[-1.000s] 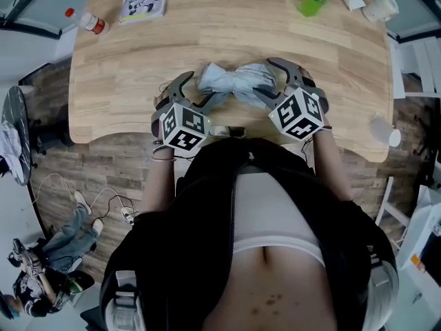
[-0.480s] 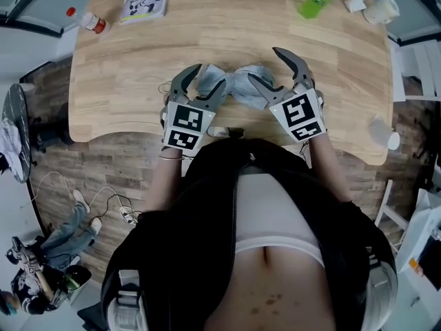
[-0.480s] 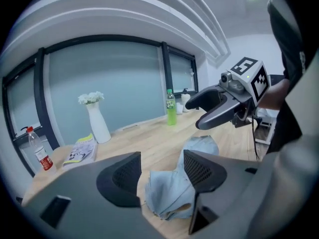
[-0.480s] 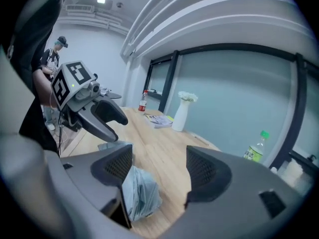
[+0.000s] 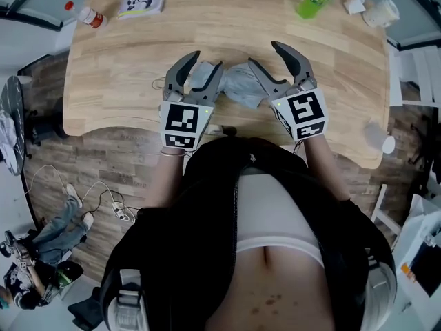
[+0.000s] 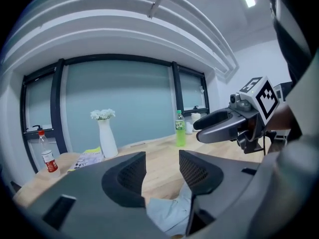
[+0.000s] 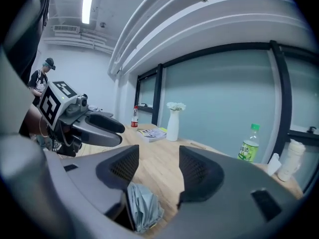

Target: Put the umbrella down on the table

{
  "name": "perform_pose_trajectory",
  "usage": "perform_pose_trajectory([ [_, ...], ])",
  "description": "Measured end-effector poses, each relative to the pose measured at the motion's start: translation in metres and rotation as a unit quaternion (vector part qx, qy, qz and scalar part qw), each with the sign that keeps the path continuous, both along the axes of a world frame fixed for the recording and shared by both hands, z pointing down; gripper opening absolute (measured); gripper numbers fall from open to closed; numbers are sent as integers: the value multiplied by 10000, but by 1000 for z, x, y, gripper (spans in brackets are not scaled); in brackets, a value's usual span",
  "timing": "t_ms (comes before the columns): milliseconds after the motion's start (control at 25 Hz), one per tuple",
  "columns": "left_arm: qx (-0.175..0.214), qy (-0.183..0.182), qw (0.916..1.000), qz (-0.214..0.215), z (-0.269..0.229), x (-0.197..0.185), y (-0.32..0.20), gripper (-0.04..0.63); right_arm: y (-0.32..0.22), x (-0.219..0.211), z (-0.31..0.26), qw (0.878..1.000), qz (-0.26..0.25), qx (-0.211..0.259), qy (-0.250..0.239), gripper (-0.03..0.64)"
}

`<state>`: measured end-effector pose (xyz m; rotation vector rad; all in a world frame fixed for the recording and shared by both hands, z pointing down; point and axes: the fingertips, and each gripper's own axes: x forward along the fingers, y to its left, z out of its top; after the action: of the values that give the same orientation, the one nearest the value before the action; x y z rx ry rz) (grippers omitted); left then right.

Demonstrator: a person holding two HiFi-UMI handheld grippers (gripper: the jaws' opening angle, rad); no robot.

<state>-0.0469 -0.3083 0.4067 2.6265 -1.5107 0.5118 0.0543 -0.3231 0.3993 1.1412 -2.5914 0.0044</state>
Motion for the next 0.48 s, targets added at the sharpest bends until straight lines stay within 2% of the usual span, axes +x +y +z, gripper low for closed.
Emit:
perform_pose_trajectory([
  [80, 109, 93, 9999, -70, -6, 4, 0, 199, 1, 1, -2, 10000, -45, 21, -71, 264],
  [200, 251, 206, 9993, -172, -14, 9, 3, 127, 3, 4, -6, 9998, -73, 66, -197, 236],
  [480, 381, 313, 9980, -390, -21, 15, 12, 77, 7, 11, -20, 9980, -134, 170, -599, 155],
])
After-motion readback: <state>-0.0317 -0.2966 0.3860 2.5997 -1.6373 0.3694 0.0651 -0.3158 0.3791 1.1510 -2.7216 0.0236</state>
